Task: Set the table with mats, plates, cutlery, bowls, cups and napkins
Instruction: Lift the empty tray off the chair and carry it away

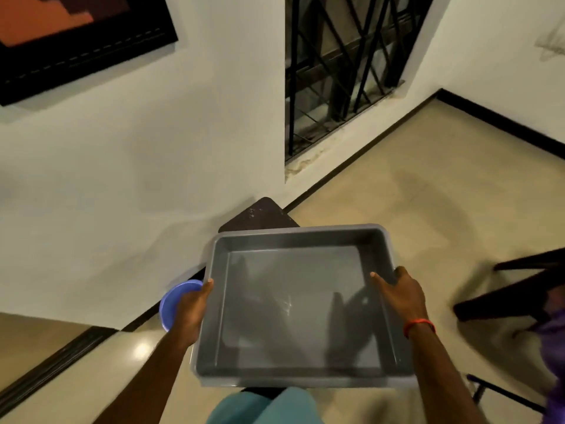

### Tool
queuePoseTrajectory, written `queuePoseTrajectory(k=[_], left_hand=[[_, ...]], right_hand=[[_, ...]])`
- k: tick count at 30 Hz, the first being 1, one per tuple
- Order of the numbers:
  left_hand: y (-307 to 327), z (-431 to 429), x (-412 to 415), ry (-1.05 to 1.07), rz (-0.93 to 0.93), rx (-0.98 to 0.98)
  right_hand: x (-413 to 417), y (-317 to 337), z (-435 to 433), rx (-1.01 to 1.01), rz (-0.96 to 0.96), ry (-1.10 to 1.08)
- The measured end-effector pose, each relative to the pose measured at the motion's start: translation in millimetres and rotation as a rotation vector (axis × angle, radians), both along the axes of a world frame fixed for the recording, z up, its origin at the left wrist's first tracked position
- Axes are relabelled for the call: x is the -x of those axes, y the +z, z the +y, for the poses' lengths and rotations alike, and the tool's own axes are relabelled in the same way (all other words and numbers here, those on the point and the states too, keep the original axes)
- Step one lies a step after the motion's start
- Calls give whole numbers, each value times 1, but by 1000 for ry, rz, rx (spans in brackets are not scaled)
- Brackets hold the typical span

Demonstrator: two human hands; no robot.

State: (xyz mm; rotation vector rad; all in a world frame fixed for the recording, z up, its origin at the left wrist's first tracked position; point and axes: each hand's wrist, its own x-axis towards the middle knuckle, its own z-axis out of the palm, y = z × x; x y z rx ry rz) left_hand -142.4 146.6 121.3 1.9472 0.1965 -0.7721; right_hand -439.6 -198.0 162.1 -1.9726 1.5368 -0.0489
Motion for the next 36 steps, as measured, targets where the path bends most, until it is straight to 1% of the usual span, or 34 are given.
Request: queuePoseTrajectory(k=[2, 3, 5, 9, 10, 13, 15, 17, 20, 26, 36], left_hand=[[-5, -8, -6, 56, 9, -1], [-20, -12, -17, 71, 22, -2], [-33, -16, -19, 56, 52, -2], [-78, -14, -34, 200, 103, 34], [-91, -8, -34, 225, 114, 77], [-86, -14, -41, 270, 168, 137], [-77, -24, -50, 299, 180, 128], [-57, -39, -55, 310, 162, 118], [-55, -49, -64, 308, 140, 109], [-60, -72, -77, 275, 207, 24], [-97, -94, -101, 395, 266, 73]], right_hand=[[-16, 3, -12, 7, 1, 24], [-31, -1, -25, 8, 13, 48], [-35, 2, -33, 10, -3, 42], [-78, -13, -59, -50, 17, 123], [-88, -14, -63, -62, 16, 142], [-120, -21, -78, -69, 19, 207], [-141, -27, -87, -96, 20, 234], [-160, -34, -96, -116, 18, 256], [-188, -43, -109, -124, 35, 301], [-241, -75, -139, -166, 55, 365], [-343, -138, -185, -229, 74, 549]])
